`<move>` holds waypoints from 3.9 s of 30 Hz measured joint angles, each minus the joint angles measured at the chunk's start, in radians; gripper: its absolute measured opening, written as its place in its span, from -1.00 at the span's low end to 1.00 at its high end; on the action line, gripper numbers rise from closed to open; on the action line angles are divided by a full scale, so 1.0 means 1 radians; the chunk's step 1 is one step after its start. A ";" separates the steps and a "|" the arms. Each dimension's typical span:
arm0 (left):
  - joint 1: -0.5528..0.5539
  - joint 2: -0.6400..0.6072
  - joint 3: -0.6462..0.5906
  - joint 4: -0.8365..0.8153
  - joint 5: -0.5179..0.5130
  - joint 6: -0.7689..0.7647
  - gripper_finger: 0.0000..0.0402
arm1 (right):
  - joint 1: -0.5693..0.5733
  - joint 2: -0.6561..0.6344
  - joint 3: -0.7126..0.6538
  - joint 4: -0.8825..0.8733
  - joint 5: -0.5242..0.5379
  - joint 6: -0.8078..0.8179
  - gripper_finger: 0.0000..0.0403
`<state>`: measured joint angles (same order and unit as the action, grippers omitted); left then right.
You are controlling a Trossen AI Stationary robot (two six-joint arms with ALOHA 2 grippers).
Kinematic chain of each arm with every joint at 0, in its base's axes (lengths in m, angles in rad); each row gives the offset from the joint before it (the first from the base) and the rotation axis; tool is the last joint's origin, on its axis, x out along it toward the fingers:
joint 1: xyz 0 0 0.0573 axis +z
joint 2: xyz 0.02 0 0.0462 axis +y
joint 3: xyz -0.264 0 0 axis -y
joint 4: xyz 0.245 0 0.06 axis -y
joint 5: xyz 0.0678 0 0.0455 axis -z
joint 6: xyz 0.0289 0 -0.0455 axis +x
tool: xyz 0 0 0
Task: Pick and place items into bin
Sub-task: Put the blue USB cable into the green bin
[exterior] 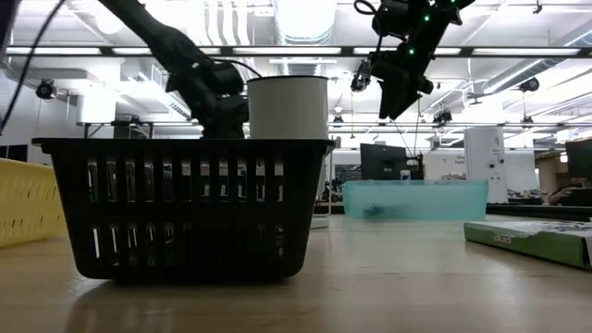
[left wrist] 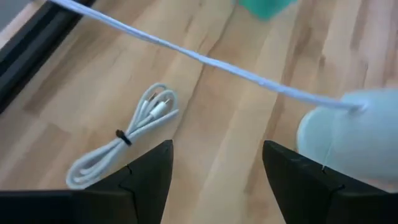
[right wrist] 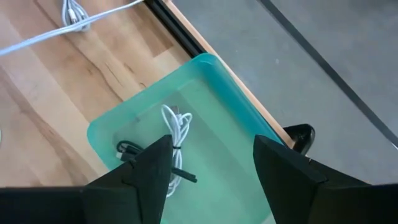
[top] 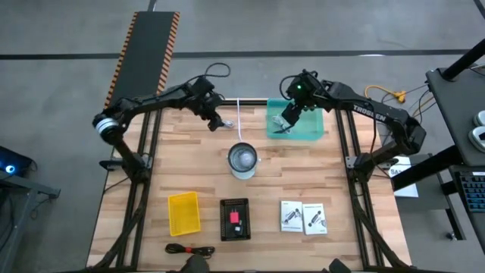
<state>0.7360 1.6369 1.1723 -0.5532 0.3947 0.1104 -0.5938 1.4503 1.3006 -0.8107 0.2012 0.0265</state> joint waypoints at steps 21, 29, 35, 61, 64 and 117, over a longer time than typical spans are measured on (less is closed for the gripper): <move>0.005 0.281 0.246 -0.251 -0.306 0.371 0.15 | 0.000 -0.011 0.001 -0.001 0.000 0.020 0.03; 0.009 0.379 0.315 -0.270 -0.308 0.470 0.15 | 0.000 -0.011 0.001 -0.001 0.000 0.018 0.02; 0.014 0.437 0.339 -0.329 -0.309 0.502 -0.02 | 0.000 -0.011 0.001 0.000 0.000 0.014 0.02; 0.010 0.008 0.321 -0.328 -0.188 0.319 -0.97 | 0.000 -0.012 0.001 0.256 -0.308 0.048 0.02; 0.001 -0.087 0.284 -0.158 -0.072 0.226 -0.97 | 0.001 -0.013 0.000 0.421 -0.450 0.013 0.02; -0.173 -0.129 0.210 0.598 -0.072 -0.048 -0.97 | -0.003 0.090 0.072 1.012 -0.521 0.110 -0.11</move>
<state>0.5625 1.5078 1.3819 0.0452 0.3229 0.0620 -0.5972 1.5402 1.3724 0.2012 -0.3195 0.1365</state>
